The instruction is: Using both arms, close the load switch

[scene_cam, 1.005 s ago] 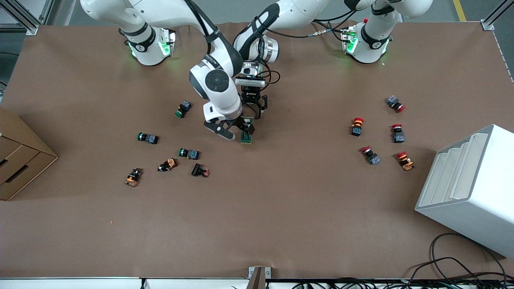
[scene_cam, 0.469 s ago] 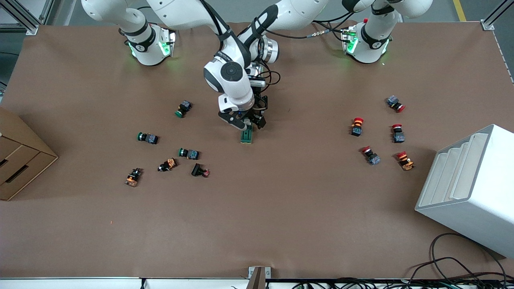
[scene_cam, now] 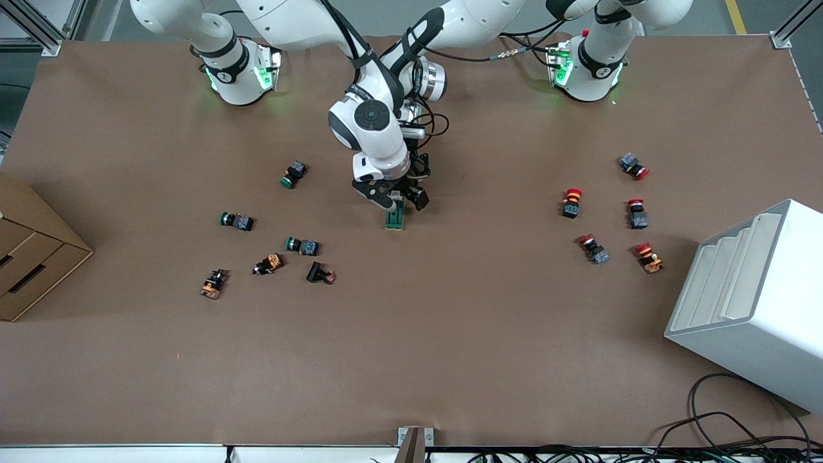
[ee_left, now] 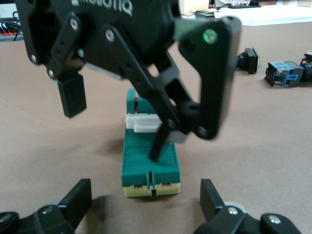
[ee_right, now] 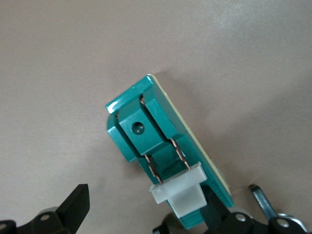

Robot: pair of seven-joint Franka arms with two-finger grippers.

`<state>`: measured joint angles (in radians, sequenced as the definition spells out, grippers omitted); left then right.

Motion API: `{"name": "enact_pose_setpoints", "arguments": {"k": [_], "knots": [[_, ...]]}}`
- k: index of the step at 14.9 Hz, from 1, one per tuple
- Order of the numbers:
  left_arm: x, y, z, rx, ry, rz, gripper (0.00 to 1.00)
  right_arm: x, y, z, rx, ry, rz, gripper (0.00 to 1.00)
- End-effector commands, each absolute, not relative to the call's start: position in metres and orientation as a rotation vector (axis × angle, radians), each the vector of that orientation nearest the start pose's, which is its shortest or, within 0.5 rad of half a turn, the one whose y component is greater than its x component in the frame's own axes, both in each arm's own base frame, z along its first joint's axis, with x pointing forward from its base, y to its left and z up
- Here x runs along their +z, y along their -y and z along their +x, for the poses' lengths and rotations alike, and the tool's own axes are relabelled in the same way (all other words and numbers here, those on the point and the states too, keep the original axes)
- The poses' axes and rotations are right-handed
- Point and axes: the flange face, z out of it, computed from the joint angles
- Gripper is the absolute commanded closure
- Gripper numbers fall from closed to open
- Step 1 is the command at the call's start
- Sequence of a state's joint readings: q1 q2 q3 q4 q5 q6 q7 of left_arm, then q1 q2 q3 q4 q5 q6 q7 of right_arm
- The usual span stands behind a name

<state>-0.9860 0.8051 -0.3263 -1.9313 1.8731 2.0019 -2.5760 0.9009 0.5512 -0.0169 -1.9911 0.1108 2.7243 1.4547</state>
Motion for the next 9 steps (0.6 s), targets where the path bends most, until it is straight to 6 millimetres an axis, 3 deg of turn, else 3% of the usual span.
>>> {"name": "enact_pose_setpoints", "arguments": {"k": [1,9], "knots": [[0.053,0.547,0.190,-1.627,-0.266,-2.742,0.02,0.209,-0.482,0.413,-0.059,-1.000,-2.748,0.00],[0.056,0.551,0.191,-1.630,-0.253,-2.745,0.01,0.237,-0.478,0.454,-0.103,-1.036,-2.673,0.00]]}}
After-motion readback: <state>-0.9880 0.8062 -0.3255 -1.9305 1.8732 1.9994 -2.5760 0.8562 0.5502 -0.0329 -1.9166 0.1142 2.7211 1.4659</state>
